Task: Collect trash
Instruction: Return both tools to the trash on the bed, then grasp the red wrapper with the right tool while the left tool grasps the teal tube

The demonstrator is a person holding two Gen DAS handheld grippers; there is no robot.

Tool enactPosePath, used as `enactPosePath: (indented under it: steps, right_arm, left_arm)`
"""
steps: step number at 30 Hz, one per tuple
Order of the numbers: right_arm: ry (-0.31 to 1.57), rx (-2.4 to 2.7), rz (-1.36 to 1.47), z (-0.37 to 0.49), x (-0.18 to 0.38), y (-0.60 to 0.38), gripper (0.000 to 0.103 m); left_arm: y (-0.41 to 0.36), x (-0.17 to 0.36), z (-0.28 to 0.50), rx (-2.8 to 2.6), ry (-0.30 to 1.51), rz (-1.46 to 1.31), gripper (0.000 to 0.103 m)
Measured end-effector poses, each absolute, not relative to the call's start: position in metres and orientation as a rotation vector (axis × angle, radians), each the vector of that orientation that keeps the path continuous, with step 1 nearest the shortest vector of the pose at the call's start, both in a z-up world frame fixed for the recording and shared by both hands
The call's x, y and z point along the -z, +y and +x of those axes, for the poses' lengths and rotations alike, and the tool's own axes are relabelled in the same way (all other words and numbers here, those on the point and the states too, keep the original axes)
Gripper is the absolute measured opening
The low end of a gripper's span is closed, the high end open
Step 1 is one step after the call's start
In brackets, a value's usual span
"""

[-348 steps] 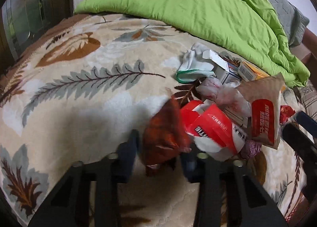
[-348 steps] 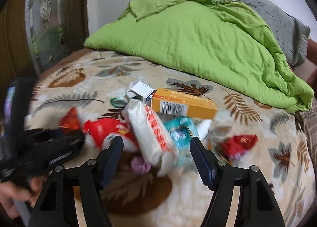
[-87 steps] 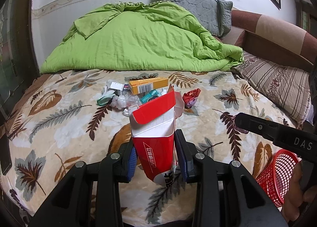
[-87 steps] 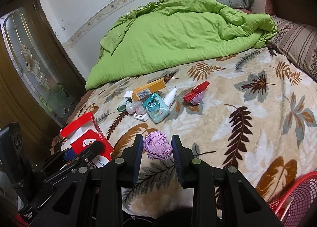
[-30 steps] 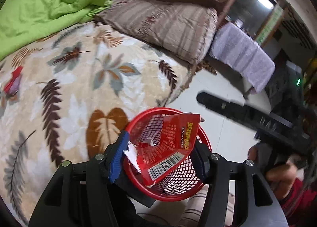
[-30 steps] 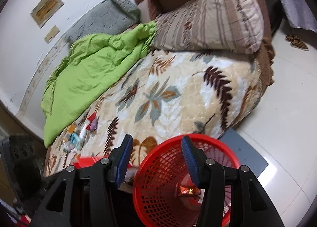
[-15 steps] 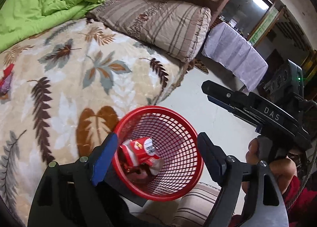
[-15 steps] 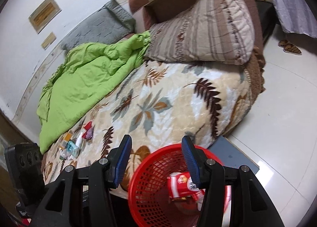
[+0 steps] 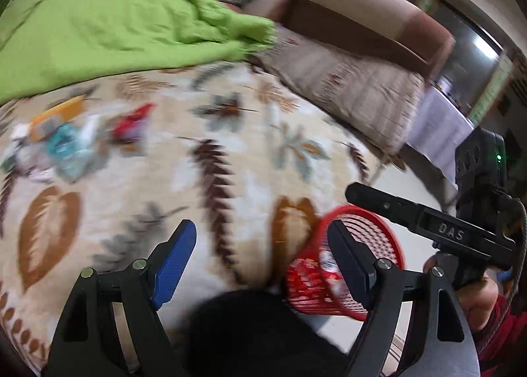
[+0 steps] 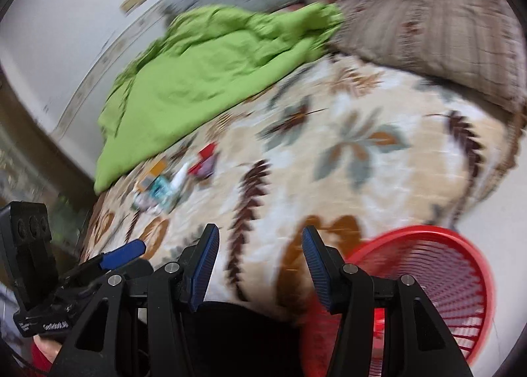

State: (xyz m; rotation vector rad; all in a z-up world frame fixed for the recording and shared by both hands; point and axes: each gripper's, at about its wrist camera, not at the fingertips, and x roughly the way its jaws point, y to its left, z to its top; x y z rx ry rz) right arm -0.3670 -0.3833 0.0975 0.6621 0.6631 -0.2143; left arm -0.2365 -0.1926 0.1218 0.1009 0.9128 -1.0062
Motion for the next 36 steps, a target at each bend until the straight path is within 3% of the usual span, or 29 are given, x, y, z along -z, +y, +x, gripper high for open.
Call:
enactPosePath:
  steps: [14, 29, 30, 31, 33, 36]
  right_arm:
    - [0.800, 0.064, 0.566, -0.188, -0.078, -0.328, 0.059]
    - [0.885, 0.184, 0.629, -0.031, -0.019, -0.359, 0.060]
    - [0.892, 0.182, 0.635, -0.026, -0.014, -0.361, 0.058]
    - [0.899, 0.172, 0.647, -0.022, -0.010, -0.362, 0.042]
    - [0.924, 0.138, 0.683, -0.018, -0.002, -0.360, 0.028]
    - [0.929, 0.070, 0.690, -0.020, 0.001, -0.342, 0.022]
  left_arm:
    - [-0.062, -0.097, -0.129, 0.635, 0.964, -0.164, 0.081]
    - [-0.042, -0.073, -0.081, 0.545, 0.998, -0.213, 0.081]
    - [-0.042, -0.071, -0.079, 0.543, 0.999, -0.210, 0.081]
    - [-0.042, -0.069, -0.077, 0.541, 1.000, -0.207, 0.081]
    - [-0.042, -0.067, -0.074, 0.537, 1.002, -0.201, 0.081]
    - [-0.041, -0.064, -0.070, 0.530, 1.005, -0.206, 0.081]
